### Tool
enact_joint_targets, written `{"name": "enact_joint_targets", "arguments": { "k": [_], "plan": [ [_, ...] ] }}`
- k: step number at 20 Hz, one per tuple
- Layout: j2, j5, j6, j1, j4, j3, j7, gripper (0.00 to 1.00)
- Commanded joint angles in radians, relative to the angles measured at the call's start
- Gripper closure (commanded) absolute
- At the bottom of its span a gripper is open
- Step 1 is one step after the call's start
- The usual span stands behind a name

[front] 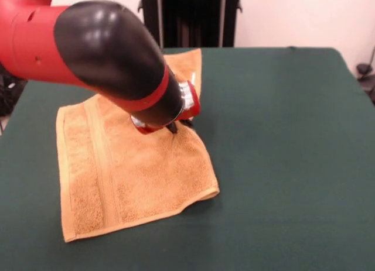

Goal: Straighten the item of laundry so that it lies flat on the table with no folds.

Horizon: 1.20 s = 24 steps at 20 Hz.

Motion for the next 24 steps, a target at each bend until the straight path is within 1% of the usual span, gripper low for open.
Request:
{"name": "enact_joint_targets", "arguments": {
  "k": [1, 4, 7, 12, 15, 16, 18, 23, 24],
  "plan": [
    [0.112, -0.020, 0.273, 0.005, -0.189, 0.120, -0.028, 1.00],
    [0.113, -0.020, 0.259, -0.005, -0.183, 0.126, -0.068, 1.00],
    [0.101, -0.012, 0.172, -0.023, -0.146, 0.141, -0.120, 1.00],
    [0.053, -0.011, 0.065, -0.056, -0.032, 0.147, -0.144, 1.00],
    [0.039, -0.017, 0.026, -0.070, -0.004, 0.161, -0.160, 1.00],
    [0.029, -0.015, 0.001, -0.079, 0.023, 0.165, -0.173, 1.00],
    [0.018, -0.019, -0.016, -0.089, 0.049, 0.169, -0.175, 1.00],
    [0.034, -0.060, 0.040, -0.094, 0.010, 0.165, -0.189, 1.00],
    [0.043, -0.070, 0.061, -0.093, -0.011, 0.167, -0.198, 1.00]
  ]
}}
